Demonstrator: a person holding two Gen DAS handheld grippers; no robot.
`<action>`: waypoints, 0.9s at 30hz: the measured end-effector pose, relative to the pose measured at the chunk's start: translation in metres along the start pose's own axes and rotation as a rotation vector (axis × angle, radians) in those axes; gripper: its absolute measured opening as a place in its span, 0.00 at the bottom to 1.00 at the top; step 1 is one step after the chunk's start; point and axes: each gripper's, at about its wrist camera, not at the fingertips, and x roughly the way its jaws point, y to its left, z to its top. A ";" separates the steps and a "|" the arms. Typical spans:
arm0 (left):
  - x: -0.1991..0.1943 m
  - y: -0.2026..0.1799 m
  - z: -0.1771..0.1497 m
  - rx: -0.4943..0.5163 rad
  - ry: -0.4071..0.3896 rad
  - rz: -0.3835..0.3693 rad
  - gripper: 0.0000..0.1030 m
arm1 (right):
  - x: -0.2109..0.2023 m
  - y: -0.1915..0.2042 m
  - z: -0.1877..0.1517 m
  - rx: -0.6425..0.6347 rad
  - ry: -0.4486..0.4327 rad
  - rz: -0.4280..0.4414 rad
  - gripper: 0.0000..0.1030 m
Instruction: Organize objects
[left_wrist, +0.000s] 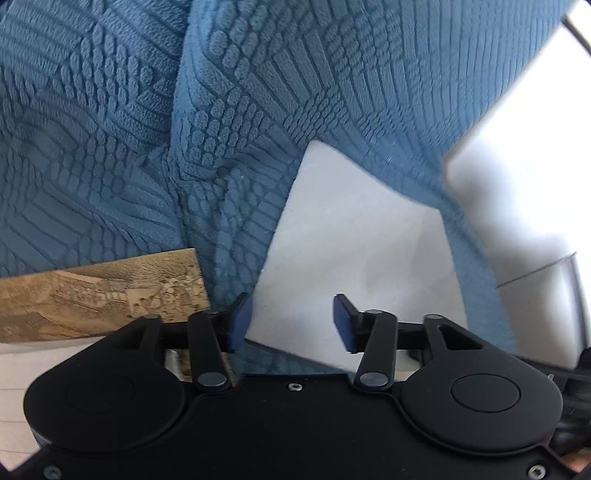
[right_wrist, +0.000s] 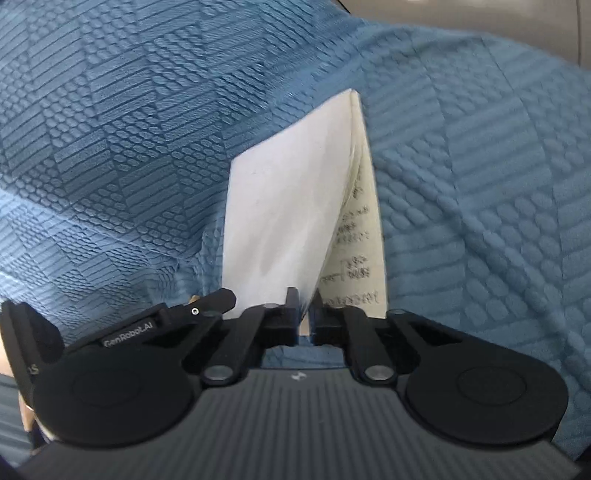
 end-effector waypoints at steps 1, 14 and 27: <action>-0.002 0.003 0.002 -0.031 -0.001 -0.028 0.55 | -0.002 0.003 0.001 -0.014 -0.011 0.019 0.04; -0.018 0.040 0.008 -0.337 -0.022 -0.251 0.63 | -0.035 0.008 0.017 0.012 -0.149 0.221 0.03; 0.012 0.041 -0.001 -0.425 0.082 -0.273 0.23 | -0.031 -0.011 0.019 0.094 -0.150 0.194 0.03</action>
